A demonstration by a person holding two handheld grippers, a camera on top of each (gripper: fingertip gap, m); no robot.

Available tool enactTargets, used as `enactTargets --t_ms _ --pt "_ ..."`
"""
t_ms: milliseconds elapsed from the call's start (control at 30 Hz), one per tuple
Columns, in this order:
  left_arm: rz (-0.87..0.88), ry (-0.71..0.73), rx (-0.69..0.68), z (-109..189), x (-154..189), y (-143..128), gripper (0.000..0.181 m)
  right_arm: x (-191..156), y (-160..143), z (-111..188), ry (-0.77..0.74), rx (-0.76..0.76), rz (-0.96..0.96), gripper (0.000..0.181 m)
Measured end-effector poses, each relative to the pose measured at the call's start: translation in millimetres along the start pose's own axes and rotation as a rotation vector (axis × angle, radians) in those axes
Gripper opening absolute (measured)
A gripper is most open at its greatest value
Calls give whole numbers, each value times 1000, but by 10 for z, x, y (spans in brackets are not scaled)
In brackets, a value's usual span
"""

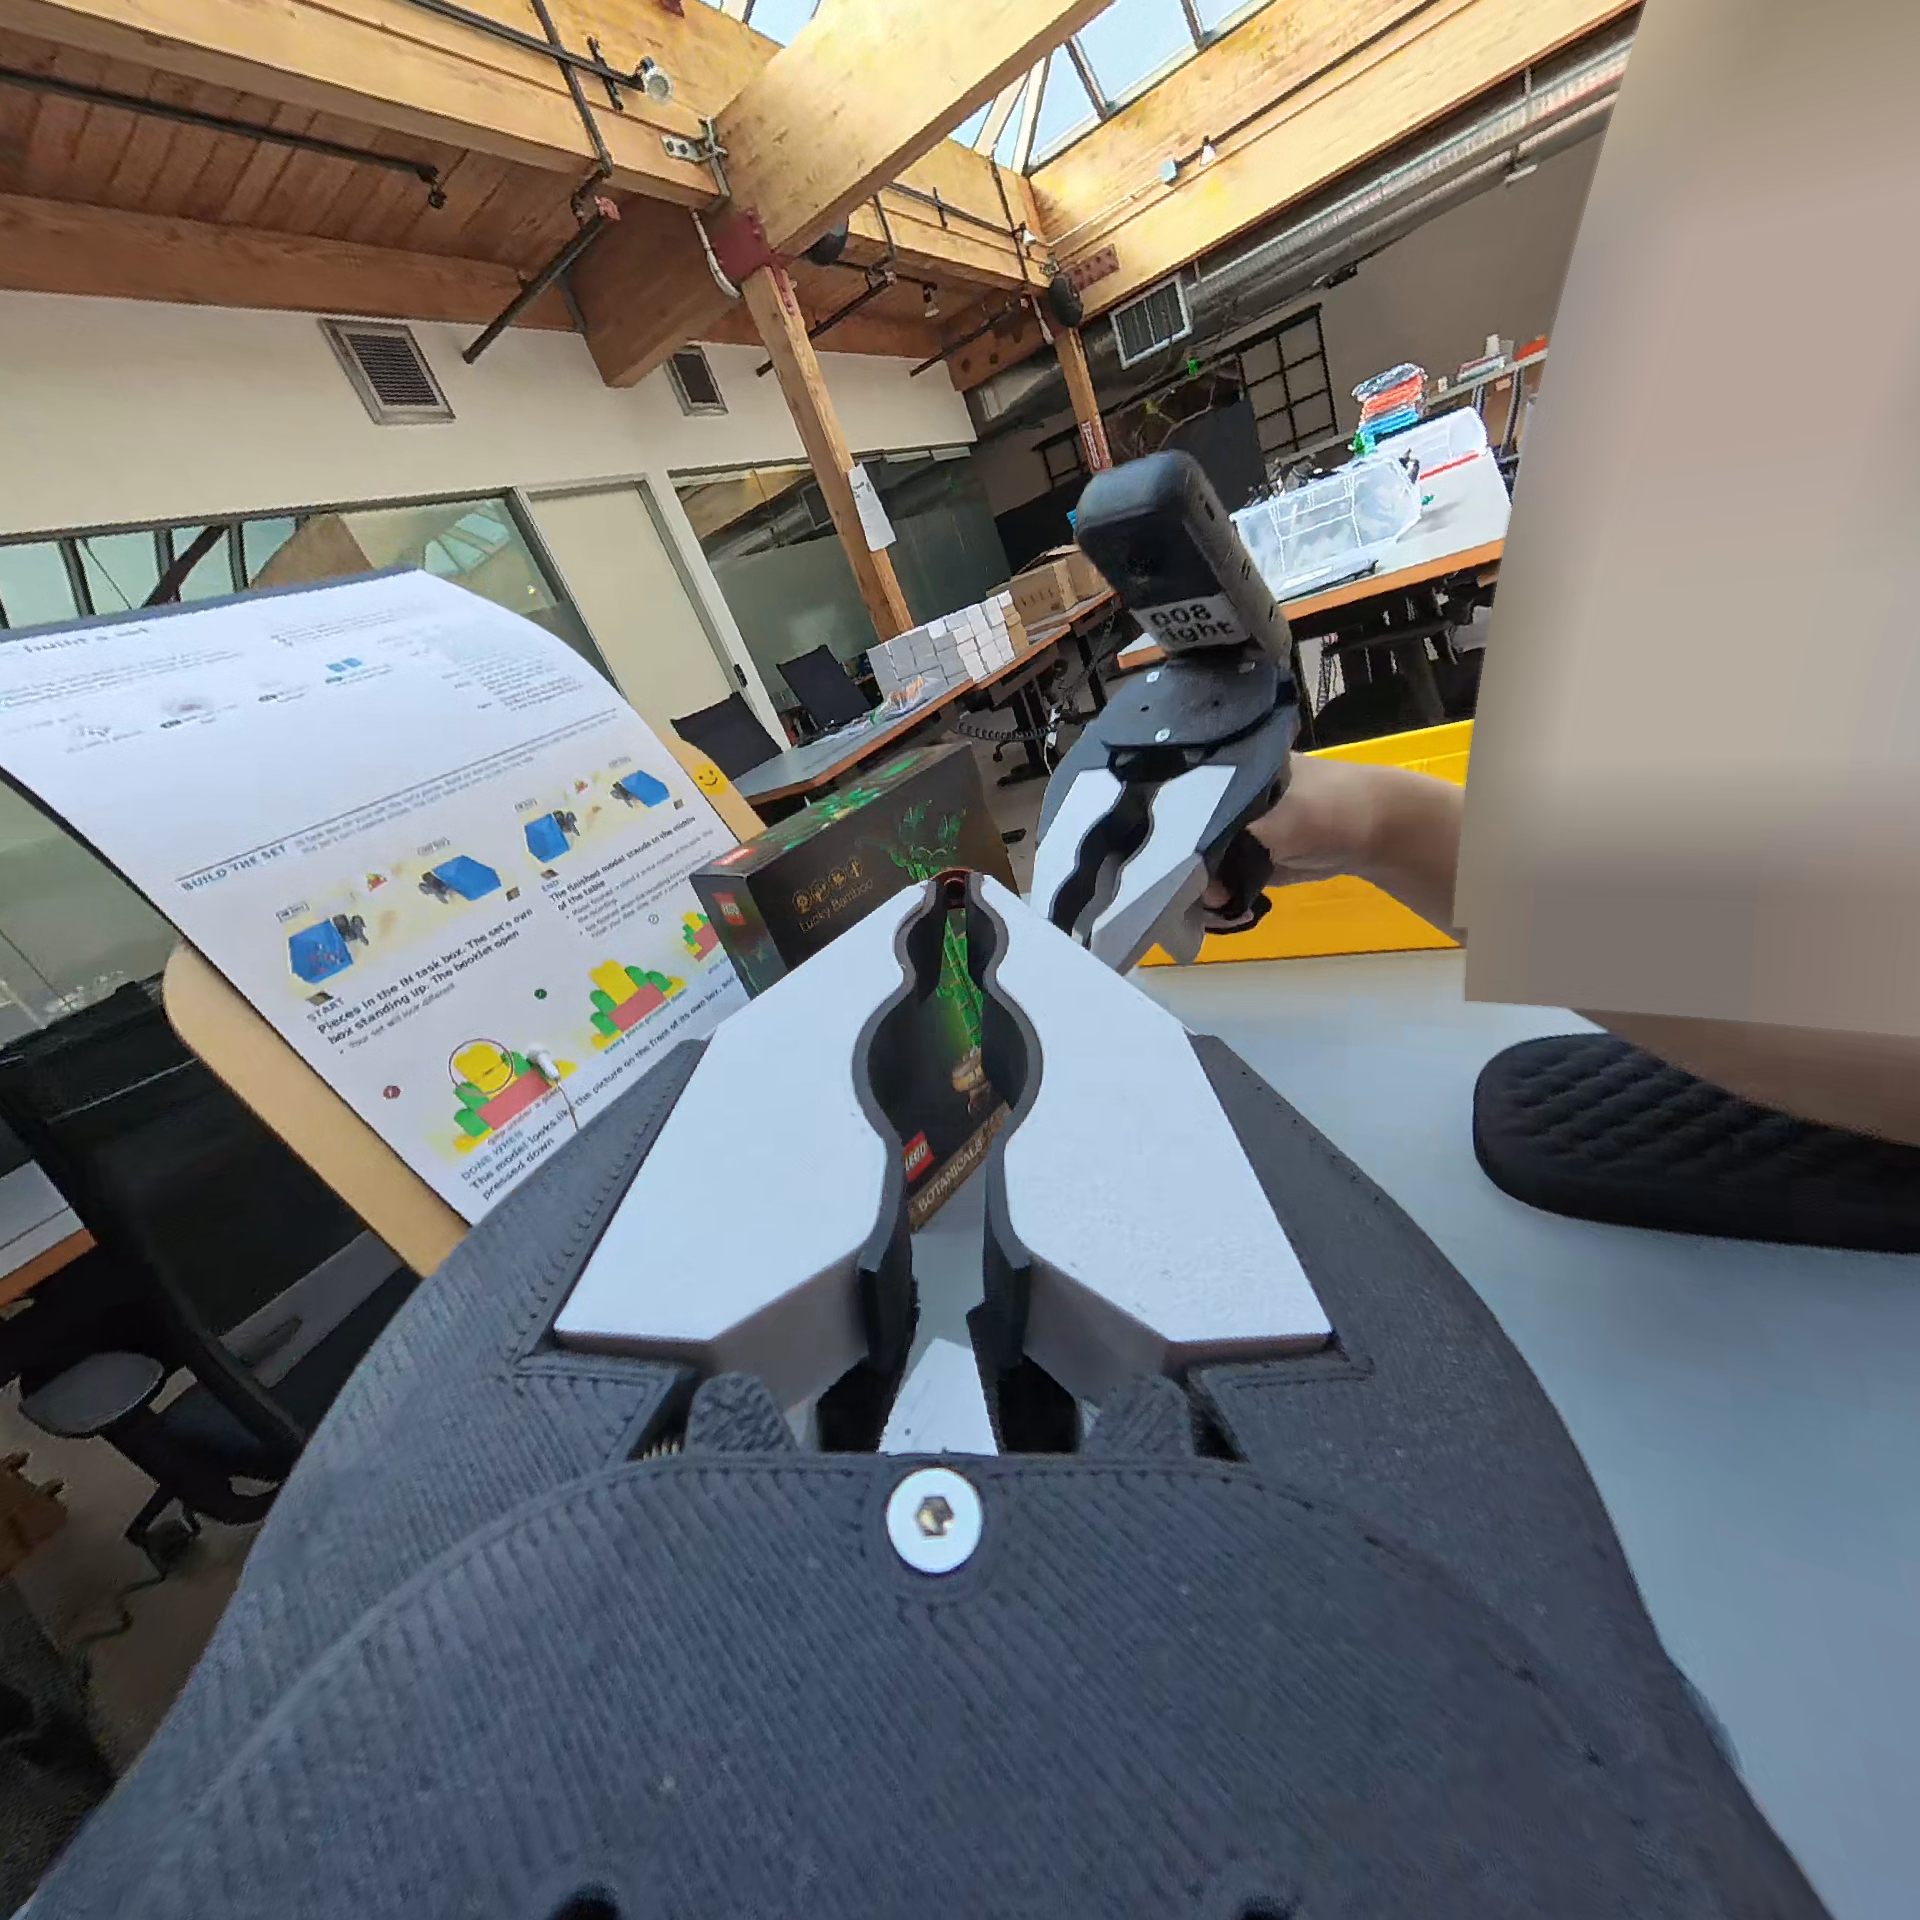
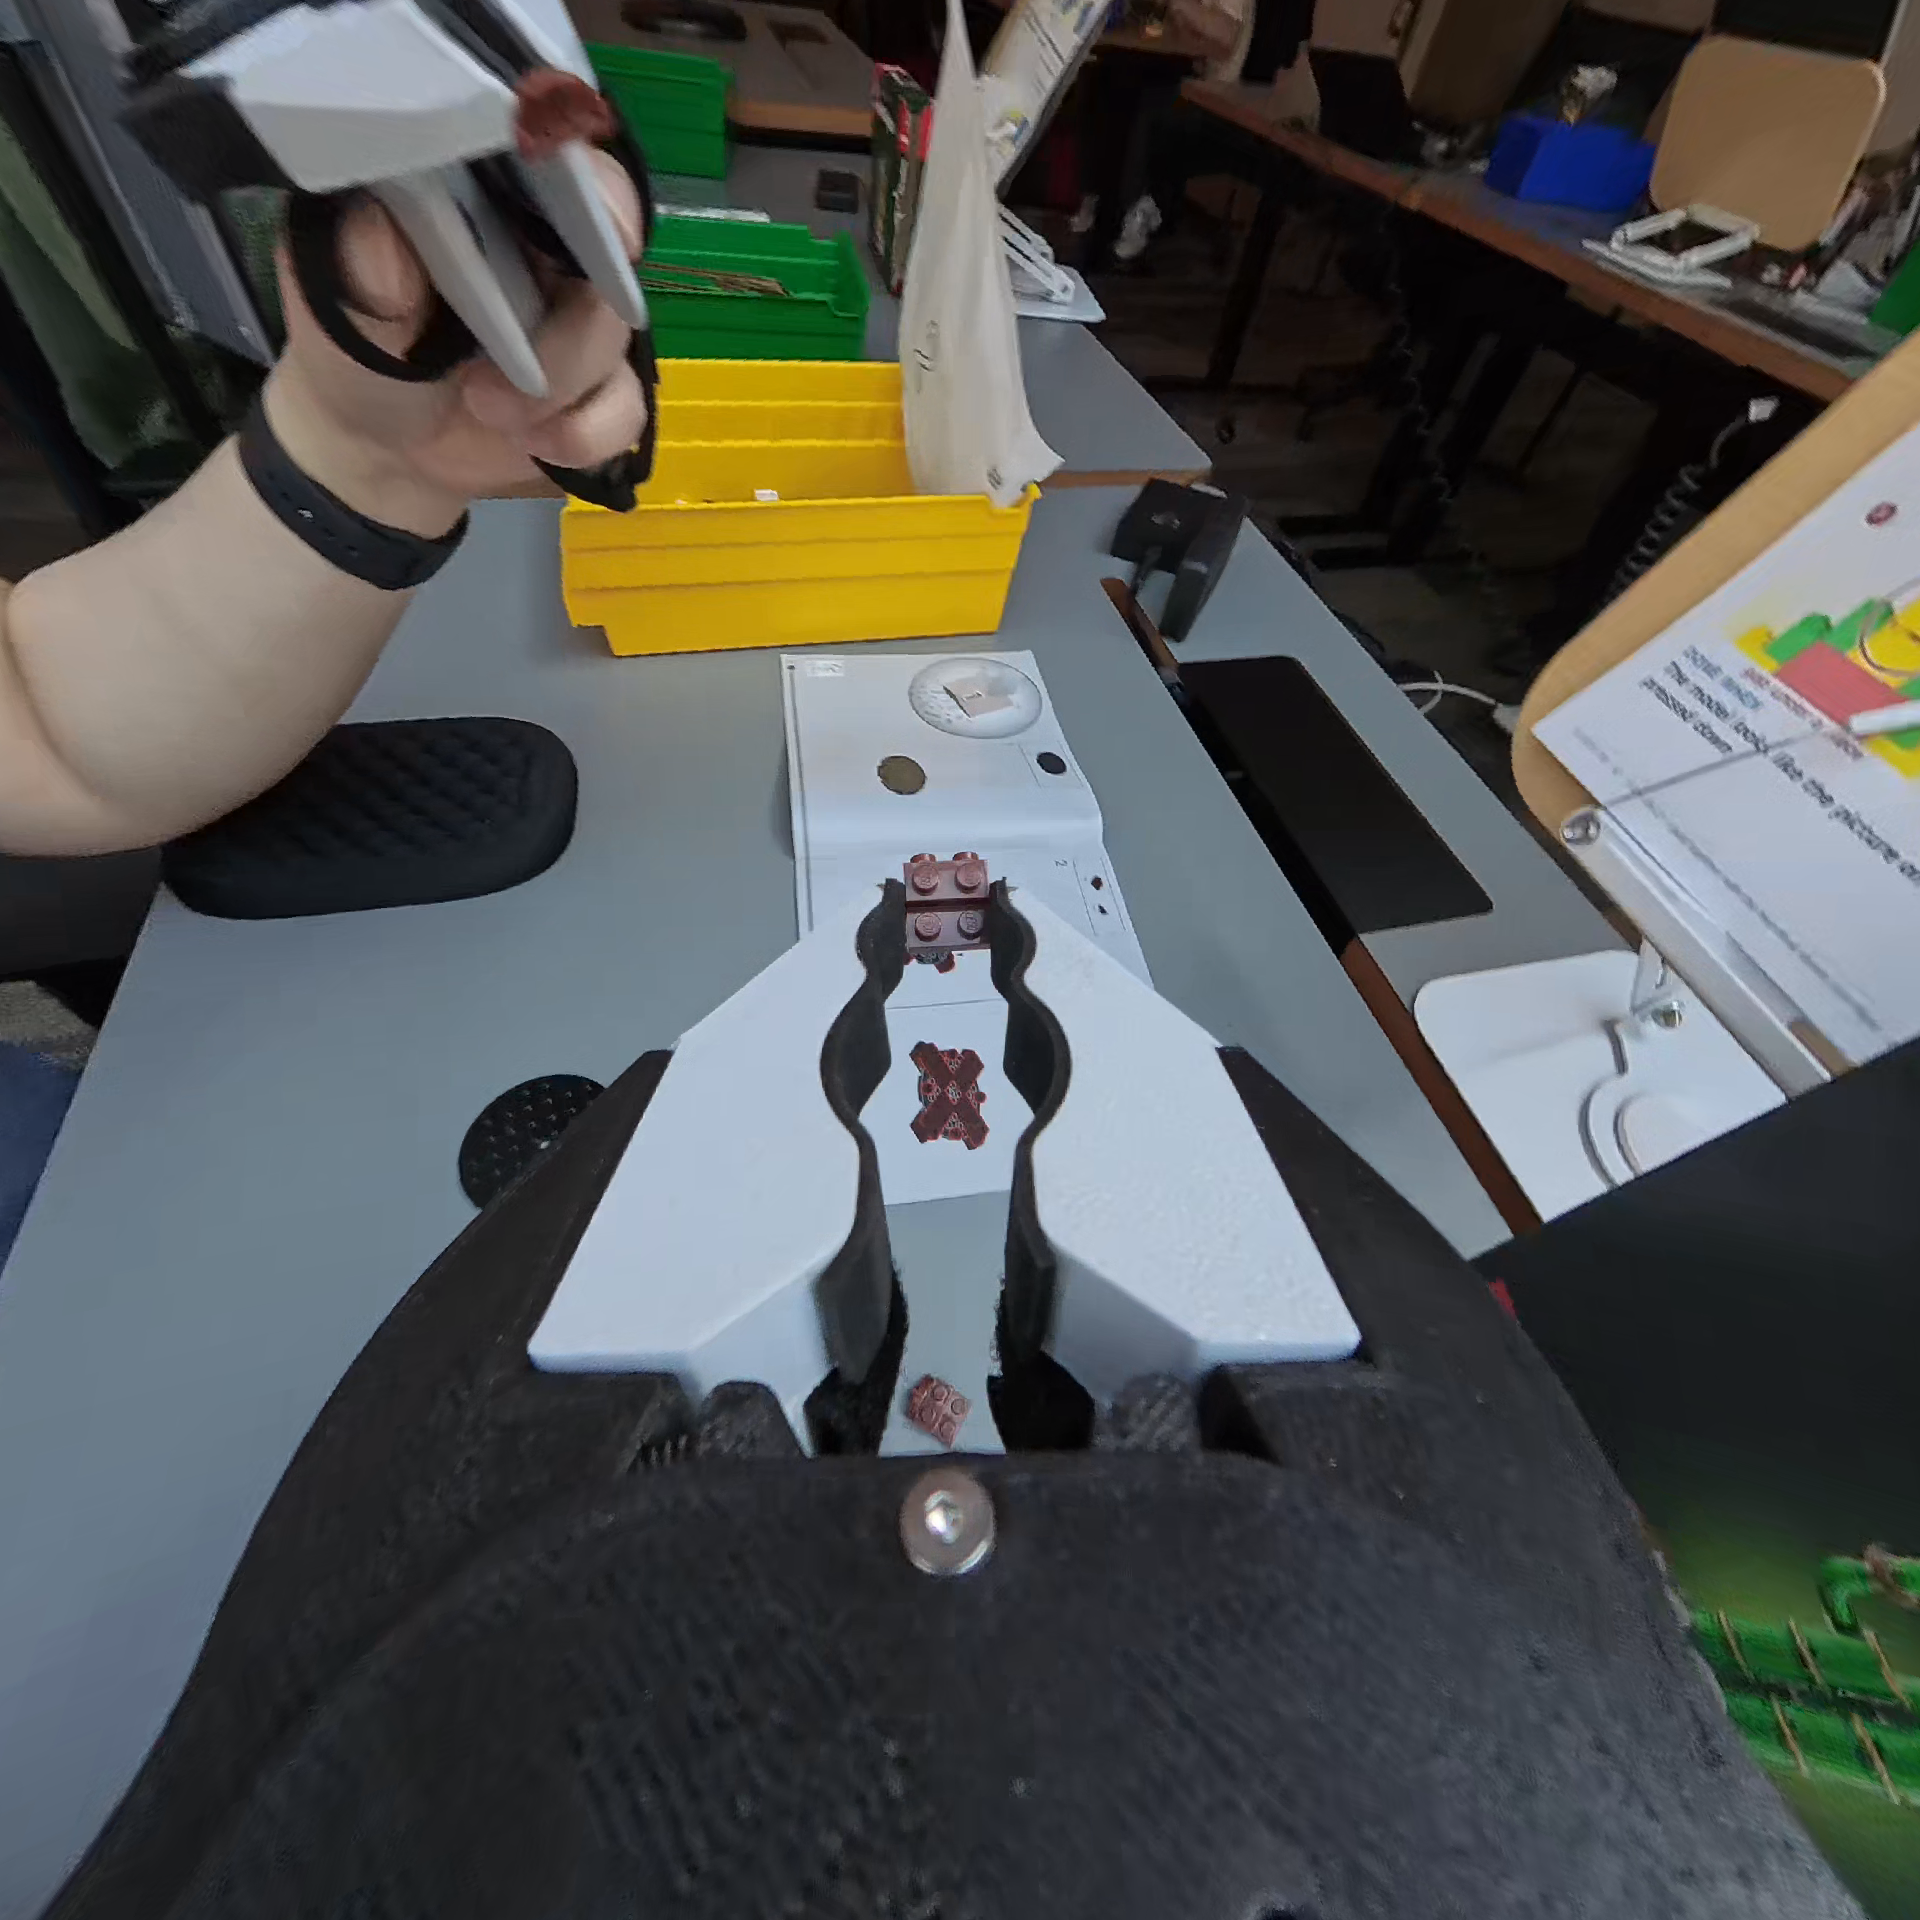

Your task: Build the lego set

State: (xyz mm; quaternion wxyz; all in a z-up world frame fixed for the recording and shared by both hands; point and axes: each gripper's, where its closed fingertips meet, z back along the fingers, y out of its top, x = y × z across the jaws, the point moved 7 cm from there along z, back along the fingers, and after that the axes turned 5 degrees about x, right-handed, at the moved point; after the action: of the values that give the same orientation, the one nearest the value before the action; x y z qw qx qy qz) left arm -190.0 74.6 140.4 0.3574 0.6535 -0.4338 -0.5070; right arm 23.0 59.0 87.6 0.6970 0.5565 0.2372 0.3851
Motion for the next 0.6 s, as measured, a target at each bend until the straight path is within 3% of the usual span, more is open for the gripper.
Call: enactTargets --t_ms 100,167,233,333,433,600 --pt "12 0 37 -139 -59 13 1 223 -166 -80 -111 -55 -156 15" --pt "22 -21 61 -170 -42 -60 1 303 -324 -120 -213 -273 -294 15" --pt "28 -44 16 -203 -58 -200 1 318 -398 -120 -358 -429 -324 15" --pt "42 -40 -29 -213 -119 -331 1 127 -495 -132 -440 -687 -348 15" --pt "48 -15 -37 -185 -180 -383 1 -125 -578 -169 -443 -898 -282 15" --pt "43 42 -55 -117 -286 -425 0 -339 -643 -220 -393 -1016 -252 15"
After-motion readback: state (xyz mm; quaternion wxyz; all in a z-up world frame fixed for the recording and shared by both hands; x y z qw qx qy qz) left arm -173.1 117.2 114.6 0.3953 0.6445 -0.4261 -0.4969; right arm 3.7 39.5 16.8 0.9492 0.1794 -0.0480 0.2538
